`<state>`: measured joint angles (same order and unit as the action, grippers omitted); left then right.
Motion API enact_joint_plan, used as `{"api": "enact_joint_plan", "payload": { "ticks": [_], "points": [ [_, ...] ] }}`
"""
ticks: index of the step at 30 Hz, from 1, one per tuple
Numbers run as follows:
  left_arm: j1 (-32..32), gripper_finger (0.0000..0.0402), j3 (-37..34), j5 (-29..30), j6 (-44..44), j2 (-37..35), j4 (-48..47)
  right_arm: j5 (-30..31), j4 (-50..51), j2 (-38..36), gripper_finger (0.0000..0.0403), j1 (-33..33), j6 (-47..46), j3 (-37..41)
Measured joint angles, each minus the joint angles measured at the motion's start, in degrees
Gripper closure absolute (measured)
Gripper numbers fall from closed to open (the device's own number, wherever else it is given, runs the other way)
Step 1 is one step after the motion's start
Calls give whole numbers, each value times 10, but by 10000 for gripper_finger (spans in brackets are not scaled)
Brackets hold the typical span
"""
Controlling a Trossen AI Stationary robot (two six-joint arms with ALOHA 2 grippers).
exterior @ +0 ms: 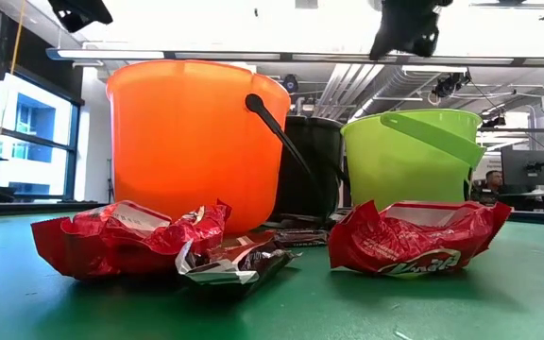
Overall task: Sort candy by brand, put in halloween buckets
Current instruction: Put the brown chocolate bar into orange bucket
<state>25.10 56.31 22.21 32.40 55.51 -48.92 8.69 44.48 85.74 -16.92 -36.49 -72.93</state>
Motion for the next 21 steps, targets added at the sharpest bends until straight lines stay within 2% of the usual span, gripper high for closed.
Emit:
{"api": "enact_joint_plan", "payload": {
  "ticks": [3, 6, 9, 14, 21],
  "points": [
    [-2, 402, 0, 17, -19, 0, 34, -4, -137, -31, 403, 9, -34, 51],
    [-14, 401, 0, 20, -54, 0, 86, -3, -208, -38, 403, 24, 6, 67],
    [-34, 402, 0, 21, -87, 0, 138, -17, -213, -37, 403, 49, 72, 68],
    [-79, 401, 0, 46, -115, 0, 213, -83, -213, -37, 403, 107, 208, 68],
    [-136, 401, 0, 113, -44, 0, 277, -170, -189, -37, 403, 170, 396, 68]
  ]
}}
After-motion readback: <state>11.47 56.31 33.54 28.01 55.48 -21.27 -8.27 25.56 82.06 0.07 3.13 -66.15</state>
